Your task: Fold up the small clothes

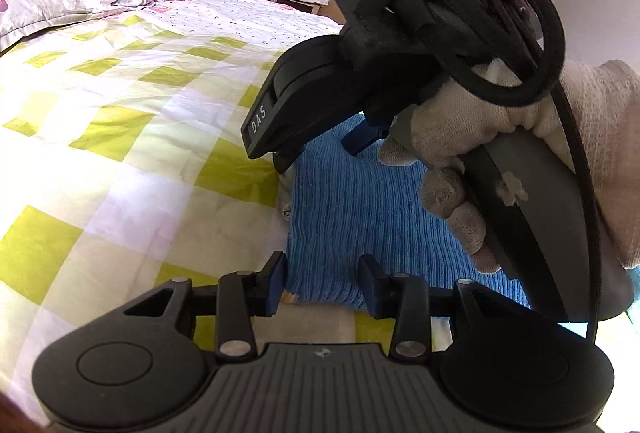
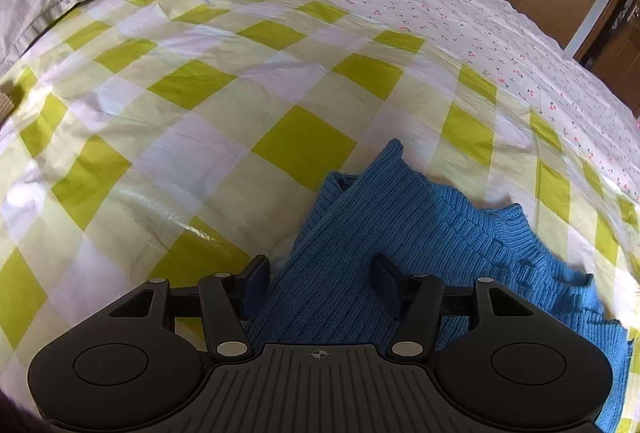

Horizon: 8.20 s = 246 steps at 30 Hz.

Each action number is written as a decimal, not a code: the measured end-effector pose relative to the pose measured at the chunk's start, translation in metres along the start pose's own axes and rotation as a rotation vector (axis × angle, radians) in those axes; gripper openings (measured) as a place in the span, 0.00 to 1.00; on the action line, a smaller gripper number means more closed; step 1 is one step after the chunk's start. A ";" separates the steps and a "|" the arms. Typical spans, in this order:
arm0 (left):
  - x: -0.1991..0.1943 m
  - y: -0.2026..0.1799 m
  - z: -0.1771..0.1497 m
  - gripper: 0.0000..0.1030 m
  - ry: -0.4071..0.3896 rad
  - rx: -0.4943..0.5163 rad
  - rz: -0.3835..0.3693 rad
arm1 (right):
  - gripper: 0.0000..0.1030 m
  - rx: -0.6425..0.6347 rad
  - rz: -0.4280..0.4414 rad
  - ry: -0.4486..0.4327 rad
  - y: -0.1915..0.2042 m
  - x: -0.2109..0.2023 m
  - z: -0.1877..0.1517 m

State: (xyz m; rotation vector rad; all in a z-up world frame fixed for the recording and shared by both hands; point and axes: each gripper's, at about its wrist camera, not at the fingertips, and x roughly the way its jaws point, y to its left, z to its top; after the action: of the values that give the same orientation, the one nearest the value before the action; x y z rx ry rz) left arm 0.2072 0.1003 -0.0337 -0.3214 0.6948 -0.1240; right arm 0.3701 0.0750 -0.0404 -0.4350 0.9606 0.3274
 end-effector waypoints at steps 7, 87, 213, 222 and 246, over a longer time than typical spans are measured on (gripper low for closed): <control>-0.001 -0.008 -0.002 0.52 -0.006 0.021 0.011 | 0.27 -0.025 0.000 -0.002 -0.011 -0.005 -0.003; -0.024 -0.206 -0.041 0.30 0.001 0.535 -0.357 | 0.03 0.546 0.156 -0.169 -0.282 -0.097 -0.255; -0.075 -0.183 -0.077 0.96 -0.008 0.415 0.104 | 0.48 0.664 -0.015 -0.257 -0.157 -0.200 -0.354; -0.078 -0.179 -0.083 0.97 0.012 0.390 0.080 | 0.48 0.673 -0.012 -0.249 -0.153 -0.204 -0.362; -0.081 -0.168 -0.113 0.96 0.063 0.399 0.118 | 0.48 0.668 -0.020 -0.196 -0.128 -0.200 -0.381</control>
State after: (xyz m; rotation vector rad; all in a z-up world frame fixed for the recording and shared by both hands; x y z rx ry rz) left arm 0.0716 -0.0688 -0.0104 0.1057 0.7325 -0.1577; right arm 0.0499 -0.2393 -0.0352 0.1956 0.8162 0.0171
